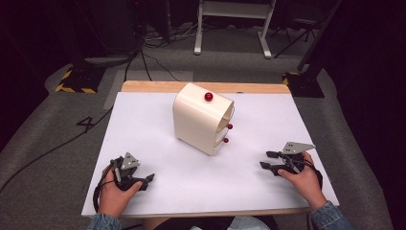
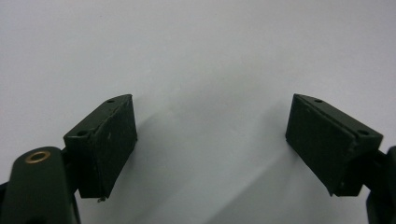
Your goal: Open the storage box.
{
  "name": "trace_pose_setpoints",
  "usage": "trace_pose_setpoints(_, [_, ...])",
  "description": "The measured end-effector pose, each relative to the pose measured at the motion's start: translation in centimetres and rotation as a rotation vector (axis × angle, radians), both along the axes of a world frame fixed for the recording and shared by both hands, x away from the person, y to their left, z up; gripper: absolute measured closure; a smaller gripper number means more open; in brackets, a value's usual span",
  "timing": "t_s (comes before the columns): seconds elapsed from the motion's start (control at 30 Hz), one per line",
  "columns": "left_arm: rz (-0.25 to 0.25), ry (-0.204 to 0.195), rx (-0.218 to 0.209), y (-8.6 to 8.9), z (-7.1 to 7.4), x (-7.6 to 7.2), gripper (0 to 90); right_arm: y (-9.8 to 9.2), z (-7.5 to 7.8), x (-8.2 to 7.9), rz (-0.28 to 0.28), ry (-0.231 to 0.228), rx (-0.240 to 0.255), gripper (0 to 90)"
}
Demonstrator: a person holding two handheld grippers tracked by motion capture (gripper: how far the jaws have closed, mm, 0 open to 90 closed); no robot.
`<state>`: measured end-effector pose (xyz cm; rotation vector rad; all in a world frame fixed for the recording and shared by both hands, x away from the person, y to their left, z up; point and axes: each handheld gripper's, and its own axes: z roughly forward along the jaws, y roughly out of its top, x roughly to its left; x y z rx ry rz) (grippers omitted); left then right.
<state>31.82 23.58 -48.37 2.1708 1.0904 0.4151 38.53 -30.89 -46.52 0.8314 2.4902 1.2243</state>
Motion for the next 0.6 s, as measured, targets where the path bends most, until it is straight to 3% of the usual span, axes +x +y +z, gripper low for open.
trace_pose_setpoints(0.17, [0.000, -0.001, 0.000, 0.0, 0.0, 0.0, 16.4, 1.6, 1.3, 0.6, 0.030, -0.042, 0.060, 47.3])
trace_pose_setpoints(0.4, [-0.001, 0.002, 0.001, 0.0, 0.0, 0.0, 16.5, 4.1, 2.6, 1.5, 0.094, -0.103, 0.067, 53.7])
trace_pose_setpoints(0.5, [0.000, -0.001, 0.003, 0.0, 0.0, -0.1, 16.5, 5.3, 2.6, 1.7, 0.079, -0.138, 0.089, 53.5])
trace_pose_setpoints(0.6, [-0.001, -0.001, 0.004, 0.0, 0.0, -0.1, 16.6, 6.2, 2.6, 2.2, 0.097, -0.142, 0.098, 55.8])
